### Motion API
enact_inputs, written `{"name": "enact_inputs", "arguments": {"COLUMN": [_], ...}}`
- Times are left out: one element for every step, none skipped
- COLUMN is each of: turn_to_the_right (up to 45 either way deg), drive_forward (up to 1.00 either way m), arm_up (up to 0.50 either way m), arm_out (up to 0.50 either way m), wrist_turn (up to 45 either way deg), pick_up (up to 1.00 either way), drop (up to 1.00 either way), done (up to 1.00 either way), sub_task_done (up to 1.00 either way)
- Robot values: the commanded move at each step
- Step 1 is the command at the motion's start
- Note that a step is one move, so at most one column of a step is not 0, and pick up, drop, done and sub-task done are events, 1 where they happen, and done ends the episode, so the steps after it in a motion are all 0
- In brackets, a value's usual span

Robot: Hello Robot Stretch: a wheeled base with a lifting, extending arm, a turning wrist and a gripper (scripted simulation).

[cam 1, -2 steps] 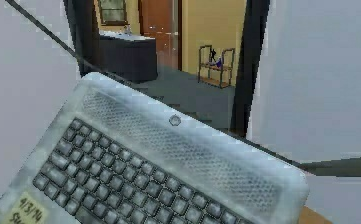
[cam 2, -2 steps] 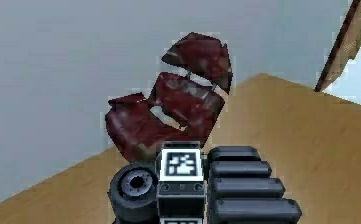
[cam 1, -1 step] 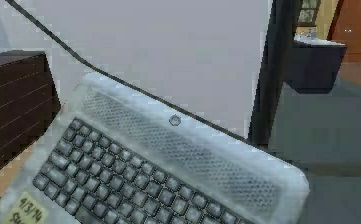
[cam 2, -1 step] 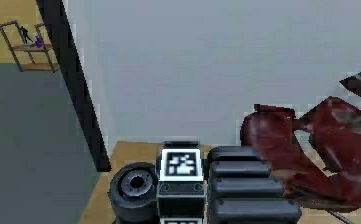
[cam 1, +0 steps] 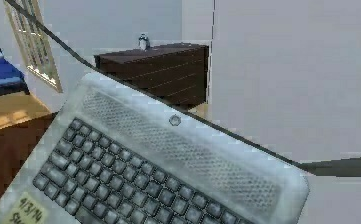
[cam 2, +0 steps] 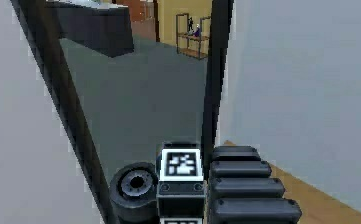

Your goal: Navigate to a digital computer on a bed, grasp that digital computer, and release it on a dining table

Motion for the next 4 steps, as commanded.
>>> {"name": "enact_inputs", "arguments": {"turn_to_the_right": [0.0,-30.0,30.0,-33.0], "drive_forward": [0.35,0.0,0.0,0.0], "arm_up": [0.0,0.0,0.0,0.0], "arm_out": [0.0,0.0,0.0,0.0], "wrist_turn": [0.0,0.0,0.0,0.0], "pick_up": [0.0,0.0,0.0,0.0], "drop": [0.0,0.0,0.0,0.0], "done": [0.0,0.0,0.0,0.0], "sub_task_done": [0.0,0.0,0.0,0.0]}}
